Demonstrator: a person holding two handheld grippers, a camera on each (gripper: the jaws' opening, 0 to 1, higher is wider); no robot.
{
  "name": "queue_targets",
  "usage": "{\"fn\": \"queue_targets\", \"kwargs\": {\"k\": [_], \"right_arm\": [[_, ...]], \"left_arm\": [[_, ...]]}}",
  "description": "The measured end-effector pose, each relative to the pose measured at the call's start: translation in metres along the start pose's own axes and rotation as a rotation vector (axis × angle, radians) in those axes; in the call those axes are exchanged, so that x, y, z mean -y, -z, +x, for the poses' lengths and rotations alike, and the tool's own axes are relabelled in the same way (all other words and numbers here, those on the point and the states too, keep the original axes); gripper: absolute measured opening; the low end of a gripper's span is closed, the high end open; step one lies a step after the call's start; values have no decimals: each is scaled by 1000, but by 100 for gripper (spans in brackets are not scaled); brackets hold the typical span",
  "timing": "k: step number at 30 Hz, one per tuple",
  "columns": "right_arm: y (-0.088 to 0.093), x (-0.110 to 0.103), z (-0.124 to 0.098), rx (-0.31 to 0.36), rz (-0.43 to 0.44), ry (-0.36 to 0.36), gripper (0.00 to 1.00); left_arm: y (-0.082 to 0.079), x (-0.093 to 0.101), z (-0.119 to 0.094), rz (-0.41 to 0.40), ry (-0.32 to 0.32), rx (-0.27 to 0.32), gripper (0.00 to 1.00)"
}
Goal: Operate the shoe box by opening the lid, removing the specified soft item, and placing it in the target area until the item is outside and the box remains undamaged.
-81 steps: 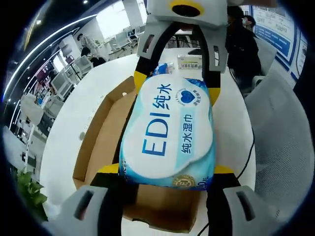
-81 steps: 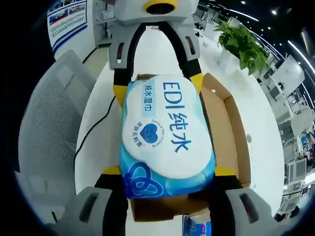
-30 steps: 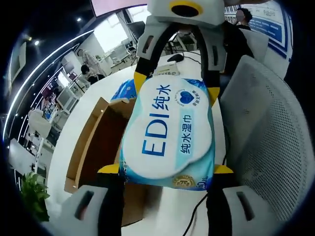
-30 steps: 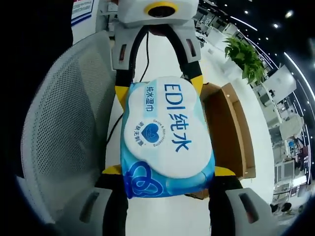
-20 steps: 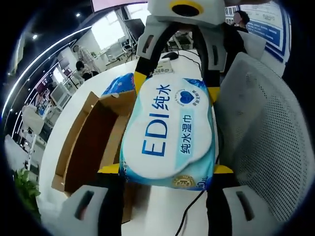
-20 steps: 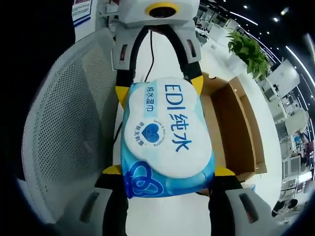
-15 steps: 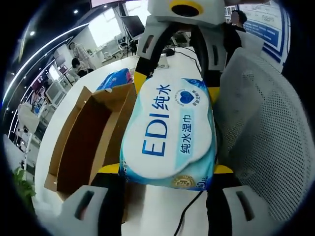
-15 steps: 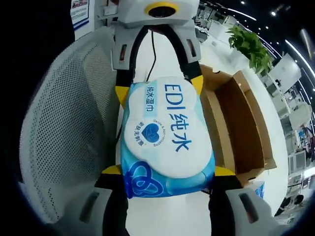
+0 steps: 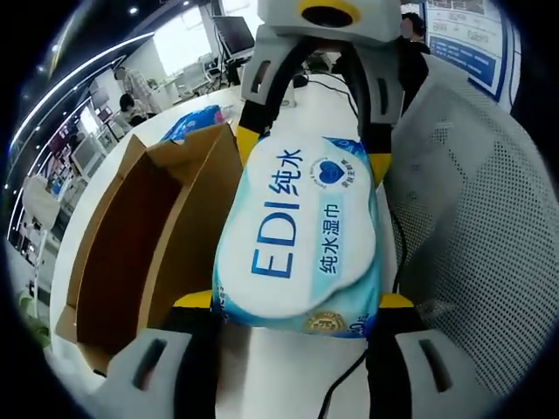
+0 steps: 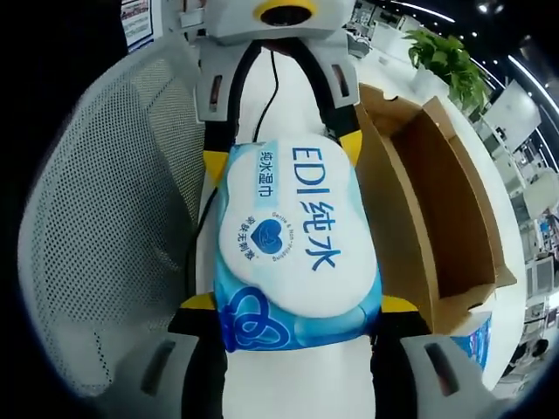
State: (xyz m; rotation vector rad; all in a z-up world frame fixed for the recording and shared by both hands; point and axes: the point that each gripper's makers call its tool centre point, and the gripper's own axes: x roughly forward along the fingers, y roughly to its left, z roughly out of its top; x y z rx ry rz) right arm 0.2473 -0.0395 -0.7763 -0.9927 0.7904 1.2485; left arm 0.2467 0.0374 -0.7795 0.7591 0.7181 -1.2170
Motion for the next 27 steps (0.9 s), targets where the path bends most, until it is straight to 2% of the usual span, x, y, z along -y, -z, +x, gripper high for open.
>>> {"fn": "queue_targets", "kwargs": {"k": [13,16,17,20,25,27], "right_arm": [[12,0,19,-14,19,-38,64],[22,-11,31,-32,15,-73,64],[27,-10,30,-73,-4,-54,64],[25,-10,28,-36,-1,-57,64],[26,-9,30,-40,8,-62,65],[27,-9,31,-40,9,-58,66]], "left_arm": [[8,0,21,-26,28,-23,67],[18,12,34,-63,69,-61,67],[11,10,33,-37,39,-37,67],[12,11,30,-51,34,-33,68],[12,10,32,-43,37,-39,69],[12,10,31,-38,42,-23,70]]}}
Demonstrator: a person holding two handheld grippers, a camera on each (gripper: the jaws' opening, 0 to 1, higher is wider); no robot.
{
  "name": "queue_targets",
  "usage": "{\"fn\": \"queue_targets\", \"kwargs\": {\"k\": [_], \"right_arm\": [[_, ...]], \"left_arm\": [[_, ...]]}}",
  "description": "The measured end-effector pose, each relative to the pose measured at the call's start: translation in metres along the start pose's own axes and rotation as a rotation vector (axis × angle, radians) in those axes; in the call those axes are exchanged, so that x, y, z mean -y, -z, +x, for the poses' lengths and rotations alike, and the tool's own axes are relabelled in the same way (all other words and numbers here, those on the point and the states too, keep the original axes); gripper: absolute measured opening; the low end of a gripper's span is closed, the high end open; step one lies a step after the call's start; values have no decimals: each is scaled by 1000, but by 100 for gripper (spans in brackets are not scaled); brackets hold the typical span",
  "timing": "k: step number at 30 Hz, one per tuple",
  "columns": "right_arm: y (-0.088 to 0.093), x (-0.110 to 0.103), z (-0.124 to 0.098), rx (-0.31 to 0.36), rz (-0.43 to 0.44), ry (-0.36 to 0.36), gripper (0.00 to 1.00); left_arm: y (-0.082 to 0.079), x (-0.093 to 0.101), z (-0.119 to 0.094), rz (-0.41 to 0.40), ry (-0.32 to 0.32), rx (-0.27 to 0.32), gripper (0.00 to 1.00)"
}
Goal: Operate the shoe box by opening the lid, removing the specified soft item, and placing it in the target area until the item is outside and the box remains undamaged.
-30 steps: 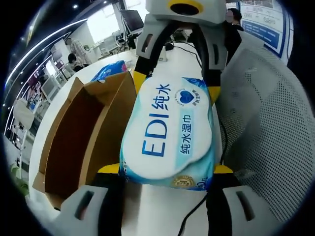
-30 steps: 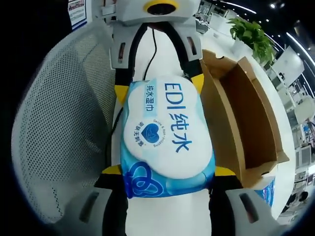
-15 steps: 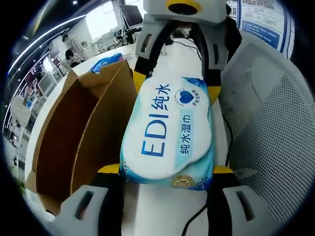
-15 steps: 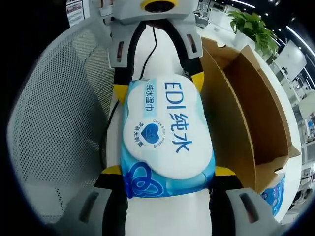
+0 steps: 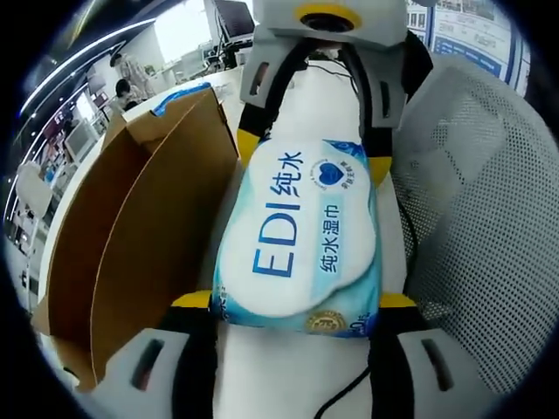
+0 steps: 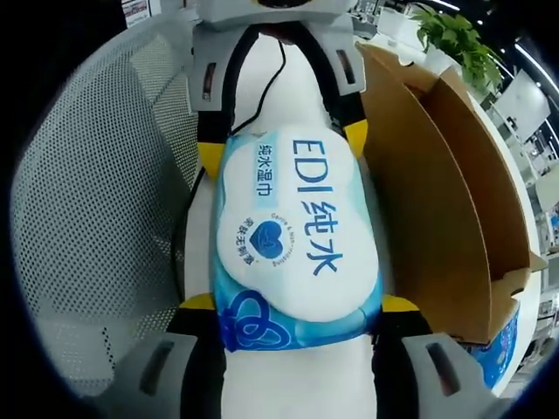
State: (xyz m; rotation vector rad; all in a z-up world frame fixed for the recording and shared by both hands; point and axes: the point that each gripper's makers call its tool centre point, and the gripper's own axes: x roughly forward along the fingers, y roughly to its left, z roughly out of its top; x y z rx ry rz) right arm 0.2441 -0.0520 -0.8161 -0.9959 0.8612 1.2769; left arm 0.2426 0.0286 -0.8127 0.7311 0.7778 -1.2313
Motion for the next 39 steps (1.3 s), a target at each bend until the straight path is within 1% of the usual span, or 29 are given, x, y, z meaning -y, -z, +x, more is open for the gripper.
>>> {"fn": "queue_targets", "kwargs": {"k": [2,4,6,7,8,9,10,12,14,15,17,18,20,21,22,25,27,28,29,30,32,33,34,35,36,37,38,39], "right_arm": [[1,0,0,4,1,10,66],[-1,0,-1,12,5,22,67],[-1,0,-2,7,9,27,67],[-1,0,-3,-1,8,27,66],[-1,-1,-5,-11,-2,27,66],[-1,-1,-7,-16,-11,28,66],[-1,-1,-8,-23,-22,31,65],[0,-2,-10,-39,-32,36,65],[0,-3,-14,-54,-34,33,65],[0,-4,-17,-53,-38,34,65],[-1,-1,-21,-55,-33,42,65],[-1,0,-23,-55,-21,47,65],[-2,2,-29,-58,43,61,65],[-3,2,-32,-62,61,63,65],[-3,2,-34,-67,73,64,65],[-8,4,-42,-80,78,79,65],[-13,5,-45,-78,71,87,65],[-18,6,-47,-70,80,89,65],[-22,6,-47,-56,97,88,66],[-30,4,-46,-35,115,77,68],[-37,4,-45,-30,122,76,70],[-42,4,-42,-27,120,76,70],[-44,4,-42,-26,118,76,69],[-50,5,-39,-33,103,87,69],[-52,6,-38,-36,94,94,69],[-56,6,-37,-36,84,95,69],[-60,6,-35,-38,69,97,69],[-64,4,-32,-40,55,86,68]], "left_arm": [[0,0,-1,7,-1,25,72],[3,0,-4,23,-23,21,73],[7,0,-8,76,-34,10,74],[9,1,-9,86,-38,4,76],[11,1,-11,76,-40,9,77],[14,-1,-13,71,-56,-3,77],[16,-3,-17,68,-70,2,77],[16,-4,-22,31,-77,12,79],[14,-2,-31,3,-78,36,80],[10,-1,-39,-5,-85,66,80],[7,1,-48,-23,-82,96,81],[6,3,-52,-49,-80,112,81],[5,5,-64,-96,-97,148,81],[5,9,-71,-94,-98,167,81],[5,11,-76,-92,-100,173,81],[6,14,-95,-114,-131,217,84],[8,14,-102,-159,-140,231,87],[10,13,-110,-216,-154,249,88],[11,13,-116,-244,-163,263,88],[13,11,-124,-268,-182,281,88],[16,8,-138,-300,-231,315,87],[16,8,-143,-316,-237,329,87],[16,9,-148,-337,-242,342,86],[16,9,-157,-394,-259,373,85],[16,10,-163,-416,-266,392,85],[15,12,-167,-433,-270,414,85],[17,14,-174,-451,-290,425,85],[19,17,-178,-452,-302,424,85]]}}
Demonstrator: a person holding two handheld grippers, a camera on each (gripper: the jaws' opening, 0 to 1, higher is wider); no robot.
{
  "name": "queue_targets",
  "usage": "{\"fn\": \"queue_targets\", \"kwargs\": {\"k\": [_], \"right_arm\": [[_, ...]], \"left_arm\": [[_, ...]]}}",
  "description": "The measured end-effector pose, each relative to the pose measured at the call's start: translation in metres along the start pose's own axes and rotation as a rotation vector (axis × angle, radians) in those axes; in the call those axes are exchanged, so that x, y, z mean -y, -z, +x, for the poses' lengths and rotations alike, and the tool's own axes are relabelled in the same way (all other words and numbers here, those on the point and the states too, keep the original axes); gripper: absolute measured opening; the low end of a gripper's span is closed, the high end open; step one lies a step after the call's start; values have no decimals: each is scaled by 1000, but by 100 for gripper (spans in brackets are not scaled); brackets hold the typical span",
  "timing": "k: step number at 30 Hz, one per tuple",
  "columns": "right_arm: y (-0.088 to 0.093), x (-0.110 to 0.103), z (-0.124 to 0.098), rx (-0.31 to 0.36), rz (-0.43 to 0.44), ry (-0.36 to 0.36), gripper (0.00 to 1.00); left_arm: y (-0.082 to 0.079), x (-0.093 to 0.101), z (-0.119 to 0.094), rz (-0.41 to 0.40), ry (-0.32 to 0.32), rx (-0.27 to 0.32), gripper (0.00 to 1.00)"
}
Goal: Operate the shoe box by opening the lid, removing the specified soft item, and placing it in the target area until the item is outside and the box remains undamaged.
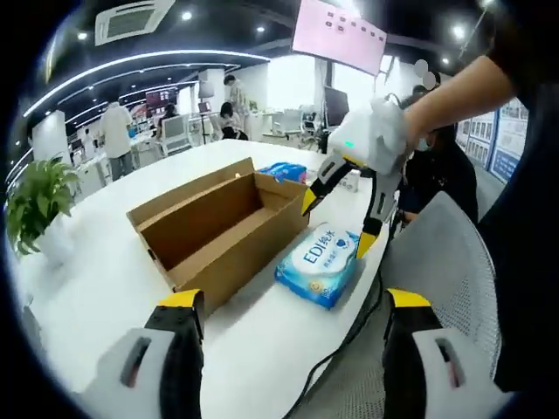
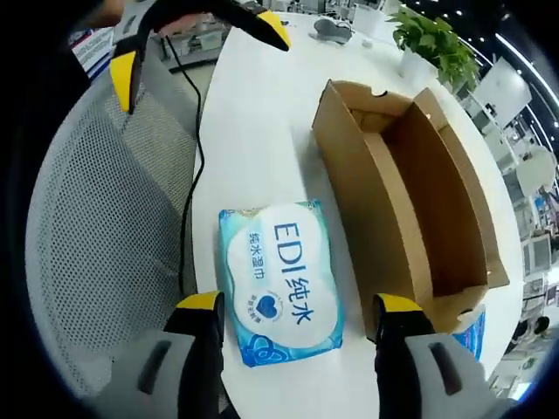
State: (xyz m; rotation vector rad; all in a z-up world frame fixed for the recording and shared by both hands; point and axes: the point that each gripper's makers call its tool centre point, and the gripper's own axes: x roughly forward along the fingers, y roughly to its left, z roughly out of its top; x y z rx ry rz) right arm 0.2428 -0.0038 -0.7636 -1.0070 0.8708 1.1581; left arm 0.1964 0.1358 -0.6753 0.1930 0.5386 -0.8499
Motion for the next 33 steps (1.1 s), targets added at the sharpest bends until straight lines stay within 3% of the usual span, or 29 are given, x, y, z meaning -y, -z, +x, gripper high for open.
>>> {"fn": "queue_targets", "kwargs": {"k": [5,14,23,27,30,31,33], "right_arm": [[1,-7,17,-52,-53,-44,67],[6,-19,42,-138,-84,-95,64],[12,-15,47,-230,-113,-68,59],[13,-13,47,-256,-117,-70,59],[13,-13,46,-249,-116,-70,59],[13,-12,45,-243,-114,-70,59],[12,-12,46,-239,-111,-66,59]], "left_arm": [[-3,7,-15,-22,-12,24,86],[-18,6,-17,-40,-24,46,87],[-34,11,-31,-56,-53,56,87],[-32,16,-36,-66,-52,68,87],[-12,31,-41,2,19,-22,86],[-12,30,-43,31,16,-19,86],[-18,27,-48,6,-5,34,85]]}}
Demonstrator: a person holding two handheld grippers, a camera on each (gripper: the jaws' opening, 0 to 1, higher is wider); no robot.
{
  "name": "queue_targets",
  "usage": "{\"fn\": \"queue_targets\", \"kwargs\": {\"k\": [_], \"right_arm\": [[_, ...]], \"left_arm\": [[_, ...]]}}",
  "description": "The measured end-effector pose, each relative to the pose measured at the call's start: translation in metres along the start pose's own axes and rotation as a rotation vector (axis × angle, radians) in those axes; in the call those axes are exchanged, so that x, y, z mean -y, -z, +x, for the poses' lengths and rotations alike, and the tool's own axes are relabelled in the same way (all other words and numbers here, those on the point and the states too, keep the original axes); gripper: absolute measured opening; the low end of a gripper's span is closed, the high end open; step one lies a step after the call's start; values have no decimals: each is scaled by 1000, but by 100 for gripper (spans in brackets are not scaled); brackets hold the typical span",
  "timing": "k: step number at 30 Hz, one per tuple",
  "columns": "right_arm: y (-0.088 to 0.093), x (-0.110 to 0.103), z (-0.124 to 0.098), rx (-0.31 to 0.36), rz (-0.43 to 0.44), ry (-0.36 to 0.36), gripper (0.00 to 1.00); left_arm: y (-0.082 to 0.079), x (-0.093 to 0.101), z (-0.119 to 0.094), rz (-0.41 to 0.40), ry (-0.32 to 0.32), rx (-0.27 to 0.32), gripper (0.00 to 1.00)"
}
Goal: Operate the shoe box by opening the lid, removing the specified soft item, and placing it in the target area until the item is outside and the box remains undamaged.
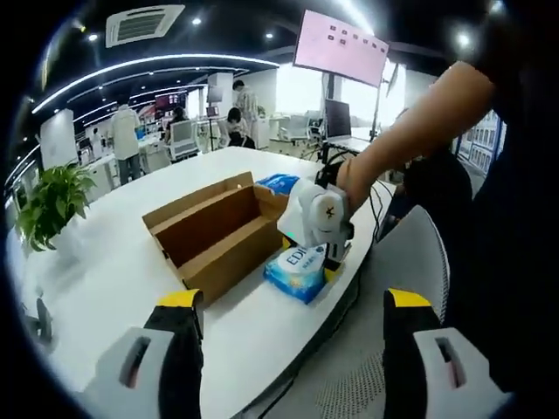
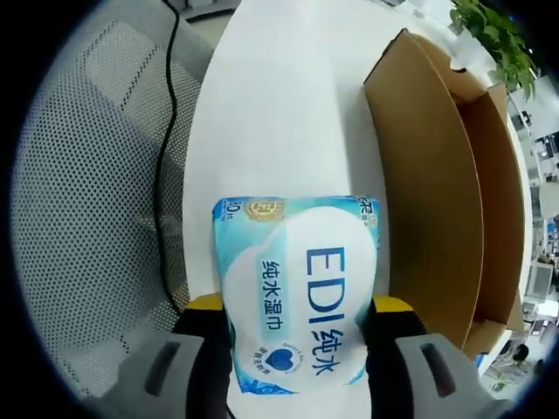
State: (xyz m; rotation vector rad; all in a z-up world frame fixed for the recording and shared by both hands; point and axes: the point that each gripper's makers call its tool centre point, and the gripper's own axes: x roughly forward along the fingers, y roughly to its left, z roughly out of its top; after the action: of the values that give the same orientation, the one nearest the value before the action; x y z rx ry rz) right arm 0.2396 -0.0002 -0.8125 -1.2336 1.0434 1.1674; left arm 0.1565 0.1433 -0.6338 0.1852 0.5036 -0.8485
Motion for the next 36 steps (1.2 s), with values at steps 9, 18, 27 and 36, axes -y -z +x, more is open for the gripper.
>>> {"fn": "queue_targets", "kwargs": {"k": [9,18,27,36], "right_arm": [[2,3,0,-19,-7,-13,59],[4,6,-1,0,-20,-1,59],[20,4,-3,2,-51,-5,59],[41,1,-4,-10,-43,-5,59]], "left_arm": [[-6,-19,13,-112,-87,53,83],[-22,-32,16,-48,-90,38,83],[-20,-39,17,-57,-93,32,83],[-20,-30,20,-61,-70,33,83]]}}
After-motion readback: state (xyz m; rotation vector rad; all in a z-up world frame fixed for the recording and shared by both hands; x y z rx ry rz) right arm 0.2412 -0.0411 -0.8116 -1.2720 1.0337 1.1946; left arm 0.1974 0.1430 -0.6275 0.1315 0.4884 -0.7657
